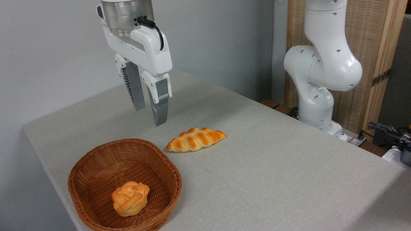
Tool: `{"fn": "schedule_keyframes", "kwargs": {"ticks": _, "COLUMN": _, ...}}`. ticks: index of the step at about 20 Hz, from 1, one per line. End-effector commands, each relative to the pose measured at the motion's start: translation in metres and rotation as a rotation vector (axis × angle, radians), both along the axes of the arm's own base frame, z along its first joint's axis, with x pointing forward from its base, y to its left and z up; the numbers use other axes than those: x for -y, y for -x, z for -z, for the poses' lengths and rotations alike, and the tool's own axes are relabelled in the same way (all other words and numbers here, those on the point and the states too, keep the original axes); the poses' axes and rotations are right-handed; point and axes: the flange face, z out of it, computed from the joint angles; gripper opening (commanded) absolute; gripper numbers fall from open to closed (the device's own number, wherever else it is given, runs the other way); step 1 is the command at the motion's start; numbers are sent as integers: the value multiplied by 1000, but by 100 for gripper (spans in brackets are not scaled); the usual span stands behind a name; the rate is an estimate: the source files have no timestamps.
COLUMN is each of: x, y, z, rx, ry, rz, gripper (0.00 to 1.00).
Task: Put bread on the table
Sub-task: 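Lower the open gripper into the basket over the round orange bun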
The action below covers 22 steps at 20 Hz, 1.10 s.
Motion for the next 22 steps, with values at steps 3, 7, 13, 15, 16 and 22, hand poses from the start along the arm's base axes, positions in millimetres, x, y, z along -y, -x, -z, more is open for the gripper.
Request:
{"fn": "schedule_keyframes", "kwargs": {"ticks": 3, "x": -1, "y": 0, "z": -3, "rx": -17, "ry": -1, "rz": -12, "gripper": 100}}
{"fn": "schedule_keyframes", "kwargs": {"ticks": 7, "x": -1, "y": 0, "z": -4, "rx": -16, "ry": 0, "rz": -9, "gripper": 100}}
{"fn": "schedule_keyframes", "kwargs": {"ticks": 13, "x": 0, "y": -12, "z": 6, "rx": 106, "ry": 10, "rz": -15, "gripper": 100}}
{"fn": "schedule_keyframes", "kwargs": {"ticks": 15, "x": -2, "y": -20, "z": 16, "rx": 175, "ry": 5, "rz": -7, "gripper": 100}}
{"fn": "schedule_keyframes", "kwargs": {"ticks": 16, "x": -9, "y": -24, "z": 25, "rx": 202, "ry": -3, "rz": 21, "gripper": 100}}
{"fn": "schedule_keyframes", "kwargs": {"ticks": 22, "x": -25, "y": -45, "z": 102, "rx": 278, "ry": -27, "rz": 93, "gripper": 100}}
